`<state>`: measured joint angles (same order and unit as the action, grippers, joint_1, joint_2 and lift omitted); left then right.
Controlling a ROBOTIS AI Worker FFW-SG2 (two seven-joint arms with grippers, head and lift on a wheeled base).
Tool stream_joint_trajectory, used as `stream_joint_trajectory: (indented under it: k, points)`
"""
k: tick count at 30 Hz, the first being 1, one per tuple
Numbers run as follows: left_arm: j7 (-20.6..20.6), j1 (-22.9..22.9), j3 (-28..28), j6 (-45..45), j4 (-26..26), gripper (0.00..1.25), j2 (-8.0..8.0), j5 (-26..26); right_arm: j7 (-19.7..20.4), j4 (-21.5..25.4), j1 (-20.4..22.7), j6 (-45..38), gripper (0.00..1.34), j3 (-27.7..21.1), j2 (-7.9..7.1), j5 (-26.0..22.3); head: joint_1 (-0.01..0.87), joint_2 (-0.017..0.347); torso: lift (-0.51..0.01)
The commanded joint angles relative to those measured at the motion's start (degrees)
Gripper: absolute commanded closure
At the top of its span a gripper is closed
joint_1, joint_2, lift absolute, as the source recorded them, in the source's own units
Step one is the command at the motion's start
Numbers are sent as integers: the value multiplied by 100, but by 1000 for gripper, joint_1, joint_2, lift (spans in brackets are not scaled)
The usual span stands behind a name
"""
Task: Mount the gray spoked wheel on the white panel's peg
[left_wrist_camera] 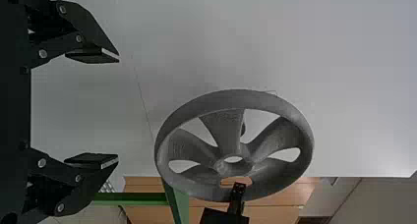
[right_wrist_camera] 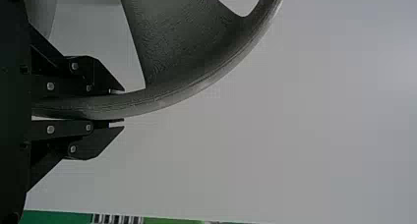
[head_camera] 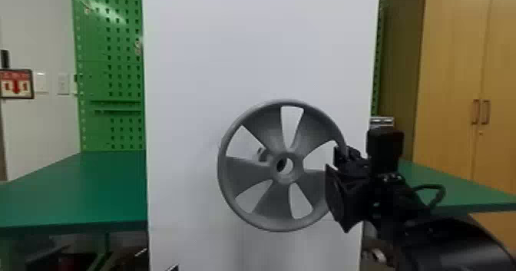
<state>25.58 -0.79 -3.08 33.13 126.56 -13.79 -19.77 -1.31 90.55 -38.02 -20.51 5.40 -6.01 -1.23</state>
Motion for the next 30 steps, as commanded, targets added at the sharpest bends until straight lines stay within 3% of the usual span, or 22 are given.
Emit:
stream_joint_trajectory:
  k: [1,30]
  points:
    - [0,0,9,0,0,519,-1,0,0,-117,-30,91,1124,5,4,17,123,-8,-399]
    - [0,-18,26,0,-9,519,-10,9,8,-530,-302,179,1125,67,100,-62,123,-8,-399]
